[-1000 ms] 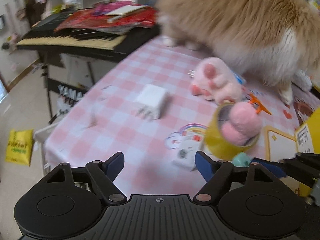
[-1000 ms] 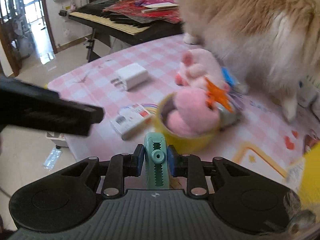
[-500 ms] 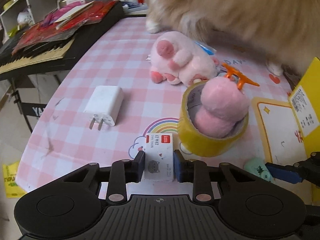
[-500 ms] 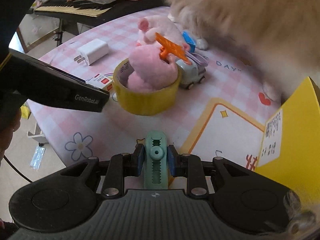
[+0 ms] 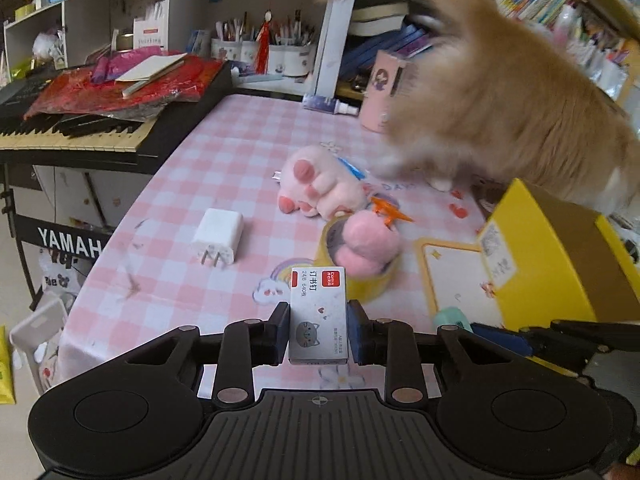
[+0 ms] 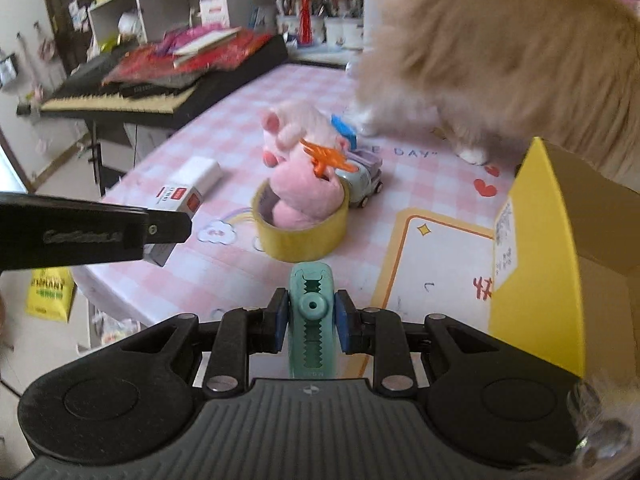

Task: Organize objects
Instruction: 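Grasp the small white box with the left tool while the right tool holds the green clip, then carry the white box and green clip into the yellow box with both tools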

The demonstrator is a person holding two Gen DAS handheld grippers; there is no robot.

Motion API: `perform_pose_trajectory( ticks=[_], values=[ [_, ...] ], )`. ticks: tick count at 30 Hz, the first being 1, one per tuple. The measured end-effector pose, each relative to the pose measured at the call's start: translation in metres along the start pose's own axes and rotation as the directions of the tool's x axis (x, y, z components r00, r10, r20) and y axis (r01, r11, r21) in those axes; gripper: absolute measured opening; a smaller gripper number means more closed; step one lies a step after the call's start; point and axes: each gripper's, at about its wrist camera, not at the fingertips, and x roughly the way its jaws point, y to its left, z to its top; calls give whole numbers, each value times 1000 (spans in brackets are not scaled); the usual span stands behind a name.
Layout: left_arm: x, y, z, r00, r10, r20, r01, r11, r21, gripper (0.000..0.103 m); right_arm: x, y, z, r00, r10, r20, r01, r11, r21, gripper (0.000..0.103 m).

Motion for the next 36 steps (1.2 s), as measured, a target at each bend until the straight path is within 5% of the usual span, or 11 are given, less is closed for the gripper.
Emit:
perform_pose_trajectory(
  ticks=[17,36],
  values=[
    [-45,-13,-56,986,-153,-69,162,977,139,28,-76,40,-73,994,-101,34,96,989,114,23],
    [-45,-113,-80,924,-345,-163,381,847,371,28,-134,-14,-139,944,-331,-3,310,881,358,23]
  ],
)
